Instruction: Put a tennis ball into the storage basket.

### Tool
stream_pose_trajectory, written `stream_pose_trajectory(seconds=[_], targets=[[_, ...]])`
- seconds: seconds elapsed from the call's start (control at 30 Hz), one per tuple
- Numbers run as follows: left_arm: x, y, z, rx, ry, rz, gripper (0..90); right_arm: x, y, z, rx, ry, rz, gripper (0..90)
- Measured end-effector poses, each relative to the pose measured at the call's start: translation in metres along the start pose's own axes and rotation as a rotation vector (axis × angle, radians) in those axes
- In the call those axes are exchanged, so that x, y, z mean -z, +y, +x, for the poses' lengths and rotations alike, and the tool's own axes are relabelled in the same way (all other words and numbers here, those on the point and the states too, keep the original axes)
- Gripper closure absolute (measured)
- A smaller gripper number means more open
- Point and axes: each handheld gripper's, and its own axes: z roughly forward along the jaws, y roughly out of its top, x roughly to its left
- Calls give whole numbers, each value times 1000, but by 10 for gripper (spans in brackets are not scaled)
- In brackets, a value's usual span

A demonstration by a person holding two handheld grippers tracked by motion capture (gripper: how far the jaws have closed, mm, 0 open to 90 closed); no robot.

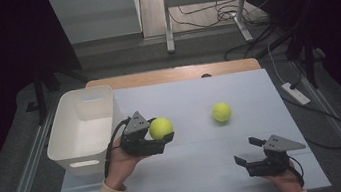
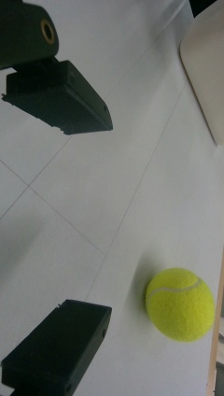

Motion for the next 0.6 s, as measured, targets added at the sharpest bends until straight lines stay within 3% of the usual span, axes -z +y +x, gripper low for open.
stream_pose_trajectory(seconds=[0.6], targets=[[21,5,2,1,27,-56,264,1,0,-1,0,-2,-2,103]])
